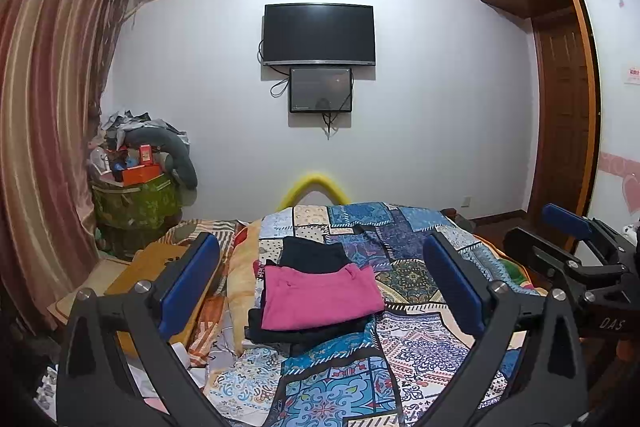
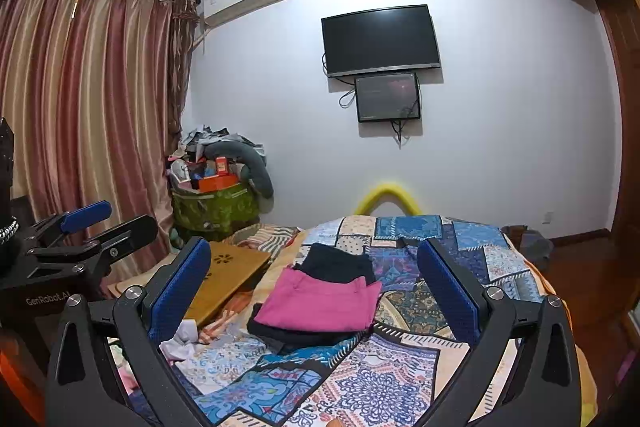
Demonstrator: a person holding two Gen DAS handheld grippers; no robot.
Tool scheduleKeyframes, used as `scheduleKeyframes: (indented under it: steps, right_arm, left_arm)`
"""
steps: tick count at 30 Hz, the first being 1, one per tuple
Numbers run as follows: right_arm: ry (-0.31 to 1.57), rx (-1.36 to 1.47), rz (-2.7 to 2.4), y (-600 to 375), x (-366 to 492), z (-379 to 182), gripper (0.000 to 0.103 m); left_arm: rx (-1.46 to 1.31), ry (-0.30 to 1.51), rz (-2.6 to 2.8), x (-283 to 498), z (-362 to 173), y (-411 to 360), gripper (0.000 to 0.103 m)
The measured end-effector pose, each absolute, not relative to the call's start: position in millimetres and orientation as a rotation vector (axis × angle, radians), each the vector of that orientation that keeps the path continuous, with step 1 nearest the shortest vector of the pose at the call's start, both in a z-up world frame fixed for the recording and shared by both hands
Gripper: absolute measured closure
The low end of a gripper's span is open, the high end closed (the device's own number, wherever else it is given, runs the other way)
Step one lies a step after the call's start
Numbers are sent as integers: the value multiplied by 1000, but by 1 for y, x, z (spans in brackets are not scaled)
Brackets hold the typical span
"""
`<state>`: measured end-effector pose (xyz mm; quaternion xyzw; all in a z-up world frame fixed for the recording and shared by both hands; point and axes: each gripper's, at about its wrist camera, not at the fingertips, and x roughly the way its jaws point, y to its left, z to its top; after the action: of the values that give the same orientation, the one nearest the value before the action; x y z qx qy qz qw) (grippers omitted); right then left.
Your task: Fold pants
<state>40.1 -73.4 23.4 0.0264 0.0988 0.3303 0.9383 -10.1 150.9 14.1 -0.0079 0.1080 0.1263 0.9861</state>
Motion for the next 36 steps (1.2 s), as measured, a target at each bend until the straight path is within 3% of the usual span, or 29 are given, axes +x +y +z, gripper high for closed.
scheduleKeyframes:
  steps: [36]
  right_arm:
    - [217, 75, 627, -82, 44, 24, 1]
  left_arm:
    - [-36, 267, 183, 1, 10, 154, 0]
